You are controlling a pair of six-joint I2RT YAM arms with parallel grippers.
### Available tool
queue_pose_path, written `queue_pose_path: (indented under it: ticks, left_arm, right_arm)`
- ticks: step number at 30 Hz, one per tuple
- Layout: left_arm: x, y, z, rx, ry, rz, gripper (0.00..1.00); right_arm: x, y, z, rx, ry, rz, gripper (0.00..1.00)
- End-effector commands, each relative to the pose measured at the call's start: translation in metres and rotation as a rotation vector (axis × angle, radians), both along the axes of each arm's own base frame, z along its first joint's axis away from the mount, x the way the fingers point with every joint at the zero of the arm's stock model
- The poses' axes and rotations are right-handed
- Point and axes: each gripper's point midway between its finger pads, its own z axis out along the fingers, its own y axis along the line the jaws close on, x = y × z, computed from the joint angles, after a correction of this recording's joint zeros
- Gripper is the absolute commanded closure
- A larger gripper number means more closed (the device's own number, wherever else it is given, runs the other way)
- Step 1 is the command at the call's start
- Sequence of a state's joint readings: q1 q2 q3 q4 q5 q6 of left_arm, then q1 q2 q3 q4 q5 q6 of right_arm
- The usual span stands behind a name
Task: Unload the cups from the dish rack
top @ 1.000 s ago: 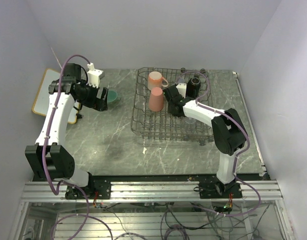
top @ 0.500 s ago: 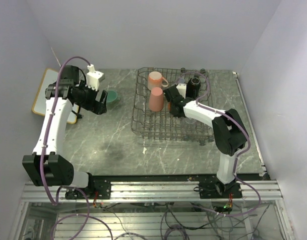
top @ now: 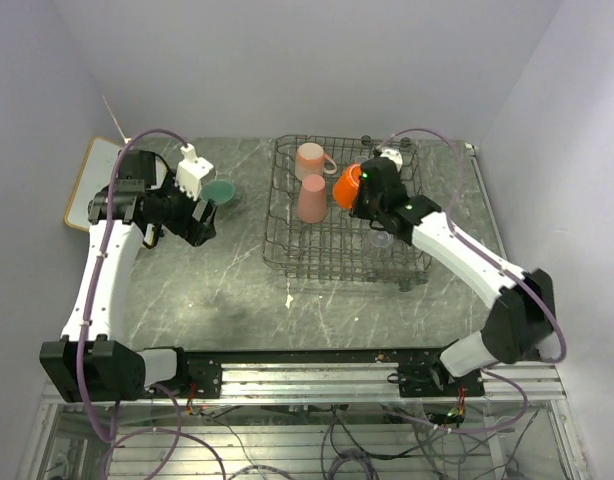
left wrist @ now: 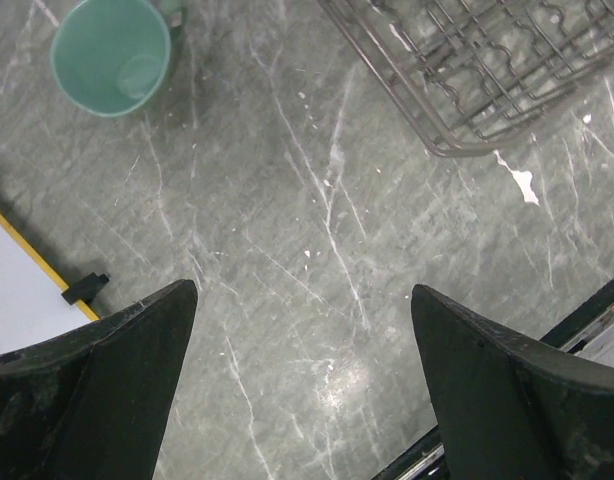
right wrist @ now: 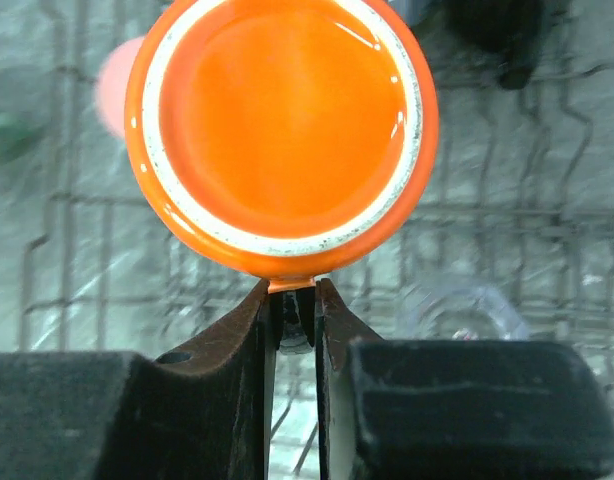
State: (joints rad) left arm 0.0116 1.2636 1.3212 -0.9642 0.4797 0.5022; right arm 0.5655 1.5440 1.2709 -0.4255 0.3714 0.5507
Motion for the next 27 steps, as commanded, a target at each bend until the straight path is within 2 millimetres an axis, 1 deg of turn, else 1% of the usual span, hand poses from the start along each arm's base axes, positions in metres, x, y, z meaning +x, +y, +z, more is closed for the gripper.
queue_pose_path:
  ticks: [1, 4, 6, 9, 10, 11, 12, 13, 16, 20, 24, 27]
  left_arm:
    - [-0.01, -0.012, 0.007, 0.01, -0.127, -0.186, 0.01]
    - [-0.026, -0.021, 0.008, 0.022, -0.192, -0.31, 0.01]
    - [-0.03, -0.025, 0.012, 0.022, -0.234, -0.353, 0.01]
    - [-0.036, -0.036, 0.02, 0.01, -0.293, -0.424, 0.01]
    - [-0.038, -0.039, 0.024, 0.003, -0.314, -0.44, 0.01]
    - [-0.04, -0.047, 0.028, -0.008, -0.338, -0.473, 0.01]
    - [-0.042, -0.054, 0.032, -0.02, -0.359, -0.493, 0.01]
    - [-0.044, -0.06, 0.036, -0.028, -0.383, -0.51, 0.01]
    - [-0.048, -0.073, 0.043, -0.034, -0.436, -0.563, 0.01]
    - [-0.054, -0.08, 0.052, -0.032, -0.497, -0.617, 0.01]
    - [-0.068, -0.085, 0.057, -0.03, -0.555, -0.684, 0.01]
    - [-0.075, -0.089, 0.064, -0.053, -0.611, -0.687, 0.02]
  right_arm:
    - [-0.034, 0.04, 0.037, 0.282, -0.001, 0.171, 1.0]
    - [-0.069, 0.074, 0.056, 0.485, 0.049, 0.34, 1.0]
    - [-0.09, 0.091, 0.074, 0.61, 0.056, 0.427, 1.0]
    - [-0.118, 0.111, 0.096, 0.763, 0.067, 0.534, 1.0]
    - [-0.127, 0.117, 0.099, 0.801, 0.081, 0.56, 1.0]
    - [-0.135, 0.124, 0.104, 0.84, 0.089, 0.589, 1.0]
    - [-0.143, 0.129, 0.103, 0.877, 0.108, 0.615, 1.0]
    - [-0.15, 0.135, 0.108, 0.941, 0.12, 0.638, 1.0]
    - [-0.169, 0.146, 0.12, 1.093, 0.157, 0.717, 1.0]
    - [-0.19, 0.158, 0.129, 1.242, 0.219, 0.8, 1.0]
    - [-0.201, 0.162, 0.139, 1.354, 0.24, 0.82, 1.0]
    - [-0.209, 0.169, 0.145, 1.419, 0.246, 0.83, 1.0]
